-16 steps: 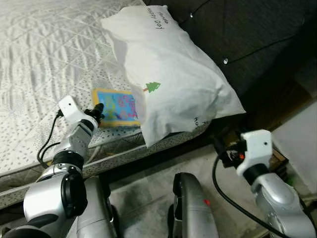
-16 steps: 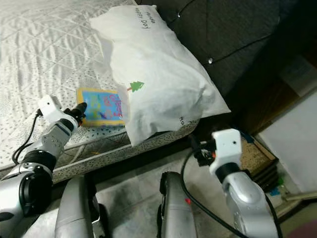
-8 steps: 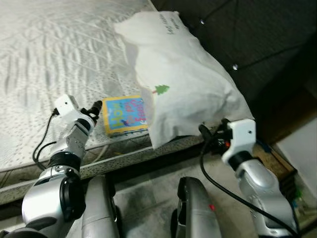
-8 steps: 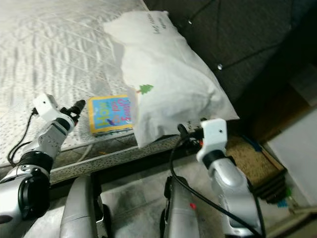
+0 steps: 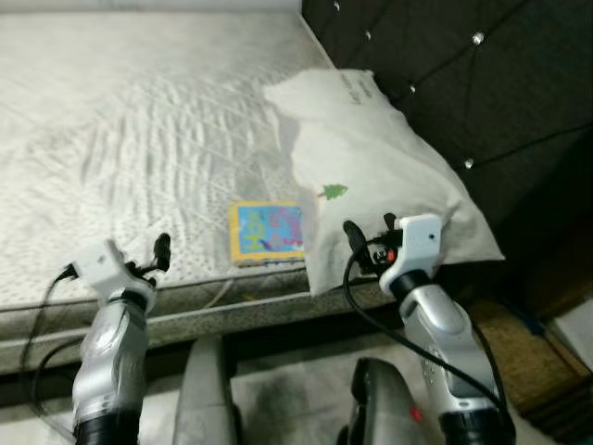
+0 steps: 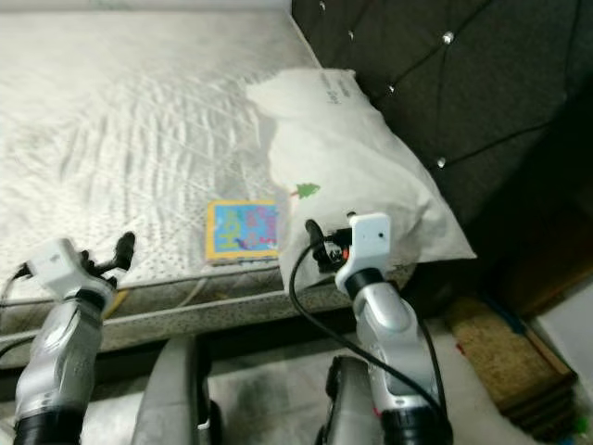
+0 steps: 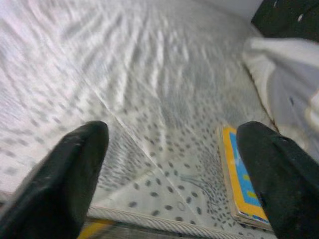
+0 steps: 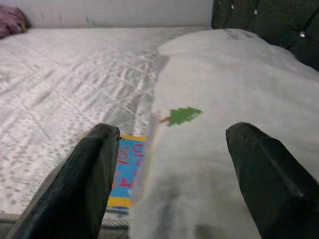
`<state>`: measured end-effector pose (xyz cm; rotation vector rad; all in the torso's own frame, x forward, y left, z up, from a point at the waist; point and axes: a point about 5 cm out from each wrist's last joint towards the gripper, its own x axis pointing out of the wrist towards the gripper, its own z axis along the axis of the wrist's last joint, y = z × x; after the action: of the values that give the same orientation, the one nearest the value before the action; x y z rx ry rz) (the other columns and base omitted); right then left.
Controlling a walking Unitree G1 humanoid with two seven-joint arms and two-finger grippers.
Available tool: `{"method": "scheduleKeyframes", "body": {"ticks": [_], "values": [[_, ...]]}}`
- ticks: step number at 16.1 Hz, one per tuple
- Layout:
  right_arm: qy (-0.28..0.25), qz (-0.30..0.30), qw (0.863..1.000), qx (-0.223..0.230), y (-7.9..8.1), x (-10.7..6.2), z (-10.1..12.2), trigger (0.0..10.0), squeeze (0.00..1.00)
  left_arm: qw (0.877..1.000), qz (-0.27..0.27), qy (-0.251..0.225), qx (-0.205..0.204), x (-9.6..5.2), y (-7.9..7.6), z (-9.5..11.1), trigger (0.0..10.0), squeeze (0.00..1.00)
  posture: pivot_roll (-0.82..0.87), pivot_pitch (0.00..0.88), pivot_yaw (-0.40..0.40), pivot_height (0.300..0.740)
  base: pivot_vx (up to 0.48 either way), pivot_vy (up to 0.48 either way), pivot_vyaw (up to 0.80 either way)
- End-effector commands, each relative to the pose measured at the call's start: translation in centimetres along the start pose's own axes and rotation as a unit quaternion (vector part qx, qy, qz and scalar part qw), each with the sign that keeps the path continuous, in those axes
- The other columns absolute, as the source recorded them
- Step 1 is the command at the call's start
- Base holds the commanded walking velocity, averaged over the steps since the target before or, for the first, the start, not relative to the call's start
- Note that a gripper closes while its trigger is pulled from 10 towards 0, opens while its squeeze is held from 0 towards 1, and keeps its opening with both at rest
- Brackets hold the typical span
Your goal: Clean up the room
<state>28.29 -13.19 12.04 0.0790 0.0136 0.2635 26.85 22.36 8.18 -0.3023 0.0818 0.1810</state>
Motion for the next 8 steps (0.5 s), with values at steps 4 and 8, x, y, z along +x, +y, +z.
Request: {"method": "scheduleKeyframes", "body": {"ticks": [4,8], "values": [[-0.008,-0.021,1.0,0.01,-0.8,-0.9,0.2,10.0,0.0,0.997,-0.052,-0.028,0.042,-2.1,-2.9,0.6,10.0,1.0,0.03,0.019,0.001,0.575,0.0,0.0,0.0],[-0.038,-0.019,0.999,0.025,-0.1,-0.4,1.0,10.0,0.0,0.987,-0.098,-0.038,0.12,-3.5,-5.2,1.2,10.0,0.0,0.03,0.046,0.003,0.604,0.0,0.0,0.0]]}}
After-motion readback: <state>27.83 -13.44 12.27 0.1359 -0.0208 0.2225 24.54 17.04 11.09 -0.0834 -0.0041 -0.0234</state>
